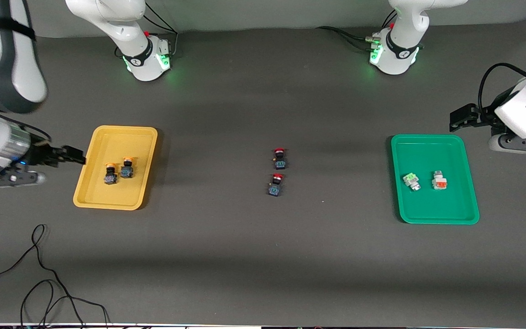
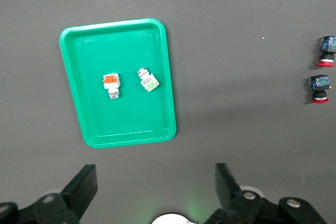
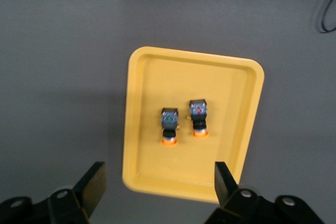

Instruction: Place green and yellow buttons in trays

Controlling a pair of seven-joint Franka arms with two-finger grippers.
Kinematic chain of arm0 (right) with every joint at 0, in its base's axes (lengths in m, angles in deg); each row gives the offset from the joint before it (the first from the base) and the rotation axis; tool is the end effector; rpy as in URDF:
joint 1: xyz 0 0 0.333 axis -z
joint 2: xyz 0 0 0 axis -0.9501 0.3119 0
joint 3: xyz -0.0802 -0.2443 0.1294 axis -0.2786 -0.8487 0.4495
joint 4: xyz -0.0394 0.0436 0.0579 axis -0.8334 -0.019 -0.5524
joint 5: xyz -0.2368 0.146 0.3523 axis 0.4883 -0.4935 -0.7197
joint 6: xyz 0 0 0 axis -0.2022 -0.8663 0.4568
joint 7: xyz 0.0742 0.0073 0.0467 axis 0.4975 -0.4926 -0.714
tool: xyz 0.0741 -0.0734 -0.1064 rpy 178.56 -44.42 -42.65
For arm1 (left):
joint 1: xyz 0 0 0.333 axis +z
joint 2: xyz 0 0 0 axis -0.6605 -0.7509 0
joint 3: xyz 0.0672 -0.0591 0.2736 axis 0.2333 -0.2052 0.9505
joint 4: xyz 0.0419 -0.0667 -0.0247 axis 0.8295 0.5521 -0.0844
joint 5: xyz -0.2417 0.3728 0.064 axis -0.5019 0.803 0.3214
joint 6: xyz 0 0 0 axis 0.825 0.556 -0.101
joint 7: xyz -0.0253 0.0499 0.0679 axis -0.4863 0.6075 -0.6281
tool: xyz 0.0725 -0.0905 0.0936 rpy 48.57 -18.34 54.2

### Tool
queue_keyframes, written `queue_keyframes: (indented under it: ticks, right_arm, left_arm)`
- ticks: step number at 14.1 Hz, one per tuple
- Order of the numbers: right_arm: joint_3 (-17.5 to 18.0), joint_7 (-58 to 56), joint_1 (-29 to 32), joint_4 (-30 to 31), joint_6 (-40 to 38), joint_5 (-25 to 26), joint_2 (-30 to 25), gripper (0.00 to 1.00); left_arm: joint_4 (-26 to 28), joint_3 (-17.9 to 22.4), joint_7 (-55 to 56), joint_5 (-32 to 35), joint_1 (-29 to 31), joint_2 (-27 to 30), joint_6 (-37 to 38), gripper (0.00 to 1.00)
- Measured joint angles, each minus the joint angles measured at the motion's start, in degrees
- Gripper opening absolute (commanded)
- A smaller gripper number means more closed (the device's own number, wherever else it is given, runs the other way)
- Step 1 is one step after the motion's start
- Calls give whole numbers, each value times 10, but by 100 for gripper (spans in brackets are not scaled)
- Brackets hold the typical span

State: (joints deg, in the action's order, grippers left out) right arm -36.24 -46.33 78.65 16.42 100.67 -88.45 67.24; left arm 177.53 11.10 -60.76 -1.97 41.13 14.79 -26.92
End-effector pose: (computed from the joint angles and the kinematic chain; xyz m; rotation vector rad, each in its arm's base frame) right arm 0.6153 -0.0474 0.3982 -3.0828 -0.0439 0.1740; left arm 0.6092 -0.0535 0.5223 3.1111 -0.1896 -0.1987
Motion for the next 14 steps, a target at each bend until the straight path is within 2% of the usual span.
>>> queue_keyframes:
  ticks: [3,6,8,14]
  right_arm:
    - [-2,13,10,-113,-124,0,-10,100]
    - [-4,16,14,-183,-174,16,-22,100]
    - [-3,16,14,-196,-182,31,-23,100]
    - [-2,17,14,-203,-192,33,-23,100]
  left_arm:
    - [0,26,0,0,-17,0,0,100]
    - [0,29,0,0,-17,1,0,100]
    - [0,29,0,0,-17,1,0,100]
    - [0,30,0,0,-17,2,0,100]
